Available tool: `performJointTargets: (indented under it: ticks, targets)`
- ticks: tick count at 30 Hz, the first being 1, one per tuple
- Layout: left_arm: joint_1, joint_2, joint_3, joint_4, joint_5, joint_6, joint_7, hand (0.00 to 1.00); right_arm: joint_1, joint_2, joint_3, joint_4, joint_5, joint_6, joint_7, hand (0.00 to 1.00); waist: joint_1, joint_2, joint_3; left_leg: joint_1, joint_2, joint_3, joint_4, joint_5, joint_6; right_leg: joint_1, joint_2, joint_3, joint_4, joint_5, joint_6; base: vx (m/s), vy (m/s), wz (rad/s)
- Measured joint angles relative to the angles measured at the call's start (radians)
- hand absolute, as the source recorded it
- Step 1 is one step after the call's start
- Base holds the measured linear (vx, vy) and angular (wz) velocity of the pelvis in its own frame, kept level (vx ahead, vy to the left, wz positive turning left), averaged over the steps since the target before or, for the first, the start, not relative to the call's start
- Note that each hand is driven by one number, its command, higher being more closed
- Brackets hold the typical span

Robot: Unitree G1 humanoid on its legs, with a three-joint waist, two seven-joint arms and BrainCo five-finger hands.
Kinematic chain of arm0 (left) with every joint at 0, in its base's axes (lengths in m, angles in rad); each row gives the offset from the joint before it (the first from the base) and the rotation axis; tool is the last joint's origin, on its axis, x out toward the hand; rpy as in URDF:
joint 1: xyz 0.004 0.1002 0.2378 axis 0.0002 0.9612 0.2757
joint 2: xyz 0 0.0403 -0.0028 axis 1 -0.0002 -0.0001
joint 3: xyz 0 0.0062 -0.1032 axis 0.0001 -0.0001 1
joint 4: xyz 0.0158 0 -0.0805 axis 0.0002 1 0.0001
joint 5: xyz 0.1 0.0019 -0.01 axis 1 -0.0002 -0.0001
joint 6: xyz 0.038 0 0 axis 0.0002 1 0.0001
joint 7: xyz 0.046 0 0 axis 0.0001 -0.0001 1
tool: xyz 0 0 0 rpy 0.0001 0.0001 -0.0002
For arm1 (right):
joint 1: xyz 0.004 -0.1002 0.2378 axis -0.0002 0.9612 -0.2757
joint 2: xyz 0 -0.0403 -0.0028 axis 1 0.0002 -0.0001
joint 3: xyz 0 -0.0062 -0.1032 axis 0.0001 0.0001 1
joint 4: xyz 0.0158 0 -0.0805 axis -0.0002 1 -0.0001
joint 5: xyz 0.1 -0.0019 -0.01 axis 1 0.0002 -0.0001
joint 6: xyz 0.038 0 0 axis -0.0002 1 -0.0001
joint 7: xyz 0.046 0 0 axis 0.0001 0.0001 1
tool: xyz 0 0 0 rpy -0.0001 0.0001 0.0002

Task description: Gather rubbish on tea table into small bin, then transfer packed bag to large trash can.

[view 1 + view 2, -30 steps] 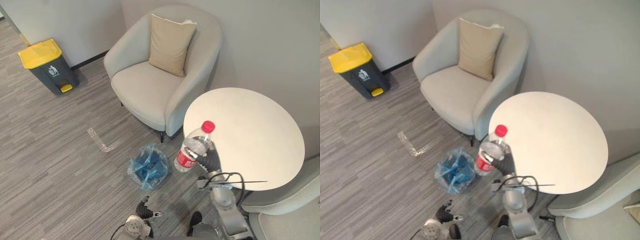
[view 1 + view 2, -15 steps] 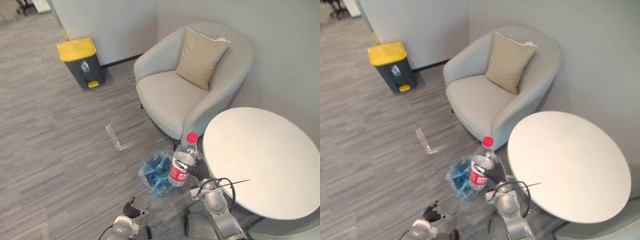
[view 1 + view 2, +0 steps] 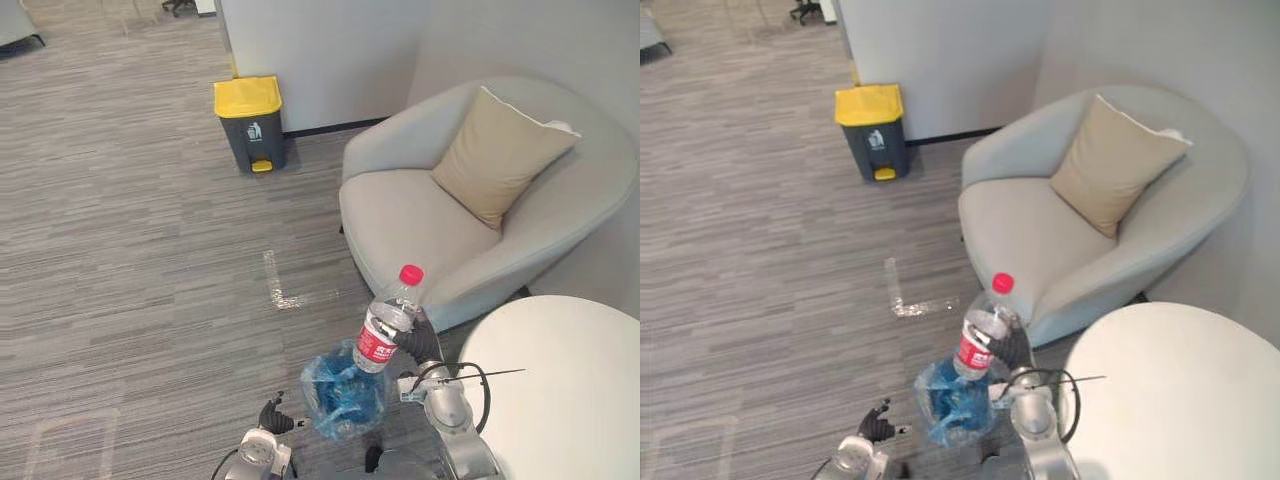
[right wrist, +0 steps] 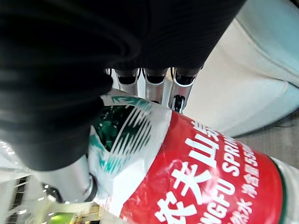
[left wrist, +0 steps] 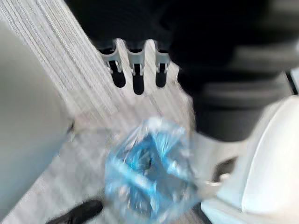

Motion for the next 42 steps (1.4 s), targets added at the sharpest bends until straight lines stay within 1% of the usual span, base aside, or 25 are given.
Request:
performJointTargets:
  ticks: [3, 8, 9, 10, 12, 13, 14, 15, 16, 17, 18, 19, 20, 21, 23, 25, 27, 28, 29, 32, 34, 35, 37, 39, 42]
  targets:
    - [0.003, 0.012, 0.000, 0.006, 0.001, 0.005, 0.000, 0.00, -0.002, 0.022, 0.002, 0.017, -0.001, -0.001, 0.006, 1.00, 0.001, -0.003, -0.002, 0.052, -0.015, 0.042, -0.041, 0.006, 0.009, 0.009, -0.009, 0.049, -0.004, 0.006, 0.008, 0.05, 0.122, -0.40]
    - [0.003, 0.015, 0.000, 0.018, 0.000, 0.007, 0.001, 0.00, -0.017, 0.022, 0.037, 0.108, -0.028, 0.000, 0.005, 1.00, -0.001, 0.002, -0.002, 0.088, -0.007, 0.109, -0.073, 0.007, 0.012, -0.009, 0.007, 0.113, -0.005, 0.016, 0.016, -0.01, 0.016, -0.46]
    - [0.003, 0.015, 0.000, 0.020, 0.000, 0.006, 0.001, 0.00, -0.024, 0.015, 0.046, 0.131, -0.053, 0.000, 0.005, 1.00, -0.002, 0.006, -0.003, 0.086, -0.006, 0.130, -0.081, 0.013, 0.017, -0.028, 0.013, 0.131, -0.004, 0.021, 0.014, -0.18, -0.032, -1.00]
    - [-0.006, 0.003, 0.002, 0.011, -0.015, -0.007, 0.010, 0.00, -0.111, -0.032, 0.080, 0.214, -0.107, 0.000, 0.003, 1.00, -0.012, 0.041, 0.039, 0.021, 0.003, 0.191, -0.058, 0.016, 0.017, -0.148, 0.027, 0.191, 0.062, 0.039, 0.020, -0.24, -0.043, -0.99]
    - [-0.009, -0.004, 0.004, -0.003, -0.044, -0.008, 0.023, 0.00, -0.136, -0.041, 0.087, 0.235, -0.132, 0.002, 0.002, 1.00, -0.015, 0.044, 0.054, -0.020, 0.003, 0.198, -0.041, 0.016, 0.018, -0.195, 0.023, 0.206, 0.078, 0.039, 0.020, -0.22, -0.050, -0.46]
    - [-0.012, -0.003, 0.016, -0.018, -0.054, -0.010, 0.025, 0.00, -0.152, -0.050, 0.105, 0.235, -0.139, 0.001, 0.001, 1.00, -0.015, 0.043, 0.082, -0.028, 0.004, 0.198, -0.021, 0.015, 0.019, -0.196, 0.022, 0.210, 0.080, 0.039, 0.020, -0.18, -0.046, -0.10]
    - [-0.022, -0.003, 0.044, -0.039, -0.063, -0.012, 0.033, 0.00, -0.182, -0.060, 0.119, 0.234, -0.140, 0.000, 0.002, 1.00, -0.014, 0.038, 0.116, -0.083, 0.018, 0.199, 0.043, -0.015, 0.015, -0.230, 0.025, 0.216, 0.090, 0.036, 0.023, -0.23, -0.043, -0.11]
    - [-0.031, -0.002, 0.054, -0.048, -0.066, -0.012, 0.039, 0.00, -0.201, -0.063, 0.125, 0.233, -0.140, -0.001, 0.002, 1.00, -0.013, 0.041, 0.125, -0.120, 0.028, 0.201, 0.083, -0.036, 0.013, -0.253, 0.028, 0.217, 0.099, 0.031, 0.028, -0.31, -0.058, -0.29]
    - [-0.057, 0.007, 0.084, -0.078, -0.082, -0.012, 0.043, 0.00, -0.272, -0.065, 0.141, 0.233, -0.144, -0.002, 0.000, 1.00, -0.007, 0.040, 0.142, -0.244, 0.055, 0.208, 0.212, -0.073, 0.020, -0.346, 0.037, 0.223, 0.138, 0.019, 0.038, -0.37, -0.069, -0.37]
    - [-0.082, 0.014, 0.098, -0.099, -0.101, -0.013, 0.050, 0.00, -0.341, -0.071, 0.149, 0.239, -0.163, -0.002, -0.007, 1.00, -0.005, 0.048, 0.156, -0.360, 0.086, 0.212, 0.296, -0.092, 0.027, -0.453, 0.054, 0.231, 0.177, 0.028, 0.040, -0.42, -0.065, -0.47]
    - [-0.131, 0.020, 0.125, -0.123, -0.121, -0.014, 0.065, 0.00, -0.433, -0.078, 0.158, 0.275, -0.182, -0.001, -0.019, 1.00, -0.002, 0.048, 0.213, -0.455, 0.109, 0.219, 0.364, -0.100, 0.032, -0.547, 0.068, 0.246, 0.220, 0.045, 0.043, -0.34, -0.034, -0.30]
    - [-0.148, 0.019, 0.132, -0.126, -0.123, -0.014, 0.068, 0.00, -0.461, -0.085, 0.158, 0.287, -0.184, 0.002, -0.020, 1.00, 0.001, 0.048, 0.234, -0.474, 0.114, 0.220, 0.378, -0.102, 0.034, -0.567, 0.072, 0.251, 0.231, 0.048, 0.045, -0.31, -0.011, -0.25]
    - [-0.181, 0.010, 0.149, -0.147, -0.140, -0.014, 0.081, 0.00, -0.521, -0.107, 0.159, 0.307, -0.204, 0.010, -0.025, 1.00, 0.016, 0.051, 0.284, -0.517, 0.133, 0.221, 0.420, -0.115, 0.032, -0.608, 0.080, 0.257, 0.257, 0.051, 0.048, -0.25, 0.002, -0.13]
    - [-0.192, -0.002, 0.162, -0.176, -0.154, -0.018, 0.088, 0.00, -0.538, -0.118, 0.156, 0.307, -0.218, 0.013, -0.035, 1.00, 0.029, 0.050, 0.305, -0.566, 0.147, 0.214, 0.461, -0.125, 0.031, -0.655, 0.083, 0.255, 0.291, 0.051, 0.049, -0.26, 0.017, -0.06]
    - [-0.200, -0.014, 0.171, -0.197, -0.170, -0.027, 0.097, 0.00, -0.539, -0.118, 0.151, 0.297, -0.217, 0.013, -0.045, 1.00, 0.034, 0.050, 0.305, -0.633, 0.155, 0.195, 0.499, -0.132, 0.035, -0.714, 0.085, 0.240, 0.328, 0.047, 0.049, -0.16, 0.024, 0.15]
    - [-0.225, -0.046, 0.204, -0.241, -0.203, -0.033, 0.112, 0.00, -0.573, -0.123, 0.151, 0.296, -0.216, 0.020, -0.057, 1.00, 0.049, 0.050, 0.305, -0.743, 0.166, 0.169, 0.558, -0.138, 0.047, -0.810, 0.083, 0.213, 0.384, 0.042, 0.045, -0.12, 0.014, 0.28]
    - [-0.235, -0.055, 0.210, -0.258, -0.212, -0.035, 0.120, 0.00, -0.597, -0.127, 0.152, 0.296, -0.216, 0.022, -0.060, 1.00, 0.053, 0.050, 0.305, -0.782, 0.168, 0.158, 0.578, -0.139, 0.047, -0.846, 0.080, 0.204, 0.406, 0.038, 0.044, -0.10, 0.014, 0.21]
    - [-0.252, -0.072, 0.237, -0.290, -0.235, -0.038, 0.129, 0.00, -0.645, -0.132, 0.150, 0.295, -0.216, 0.024, -0.073, 1.00, 0.062, 0.050, 0.305, -0.850, 0.169, 0.137, 0.611, -0.139, 0.048, -0.904, 0.077, 0.190, 0.441, 0.031, 0.043, -0.12, 0.010, 0.31]
    - [-0.265, -0.079, 0.240, -0.312, -0.244, -0.042, 0.133, 0.00, -0.683, -0.135, 0.141, 0.294, -0.216, 0.025, -0.082, 1.00, 0.072, 0.050, 0.305, -0.897, 0.168, 0.129, 0.625, -0.139, 0.049, -0.946, 0.071, 0.179, 0.461, 0.030, 0.043, -0.09, 0.003, 0.33]
    - [-0.285, -0.092, 0.261, -0.361, -0.262, -0.050, 0.143, 0.00, -0.761, -0.142, 0.138, 0.294, -0.217, 0.033, -0.109, 1.00, 0.083, 0.049, 0.307, -0.984, 0.162, 0.119, 0.638, -0.119, 0.060, -1.028, 0.050, 0.154, 0.502, 0.023, 0.040, -0.08, -0.008, 0.38]
    - [-0.326, -0.101, 0.288, -0.391, -0.278, -0.050, 0.155, 0.00, -0.840, -0.145, 0.117, 0.294, -0.217, 0.041, -0.129, 1.00, 0.103, 0.043, 0.323, -1.065, 0.163, 0.112, 0.657, -0.108, 0.061, -1.107, 0.036, 0.137, 0.542, 0.012, 0.036, -0.05, -0.014, 0.36]
    - [-0.330, -0.101, 0.290, -0.398, -0.278, -0.051, 0.155, 0.00, -0.853, -0.146, 0.113, 0.295, -0.217, 0.043, -0.133, 1.00, 0.105, 0.041, 0.327, -1.077, 0.163, 0.112, 0.660, -0.107, 0.060, -1.119, 0.034, 0.133, 0.546, 0.011, 0.035, -0.04, -0.003, 0.27]
    - [-0.354, -0.103, 0.304, -0.437, -0.287, -0.052, 0.159, 0.00, -0.917, -0.155, 0.101, 0.299, -0.216, 0.049, -0.154, 1.00, 0.109, 0.037, 0.349, -1.138, 0.160, 0.109, 0.675, -0.092, 0.073, -1.178, 0.019, 0.120, 0.582, 0.004, 0.036, -0.01, 0.009, 0.28]
    - [-0.371, -0.102, 0.306, -0.454, -0.290, -0.052, 0.162, 0.00, -0.940, -0.172, 0.085, 0.302, -0.215, 0.058, -0.164, 1.00, 0.114, 0.038, 0.350, -1.180, 0.156, 0.098, 0.694, -0.081, 0.083, -1.216, 0.011, 0.115, 0.610, -0.008, 0.039, 0.01, 0.020, 0.21]
    - [-0.377, -0.103, 0.306, -0.484, -0.296, -0.053, 0.167, 0.00, -0.958, -0.182, 0.051, 0.305, -0.215, 0.068, -0.187, 1.00, 0.122, 0.038, 0.354, -1.214, 0.144, 0.089, 0.708, -0.080, 0.086, -1.250, -0.005, 0.106, 0.641, -0.021, 0.039, 0.02, 0.021, 0.20]
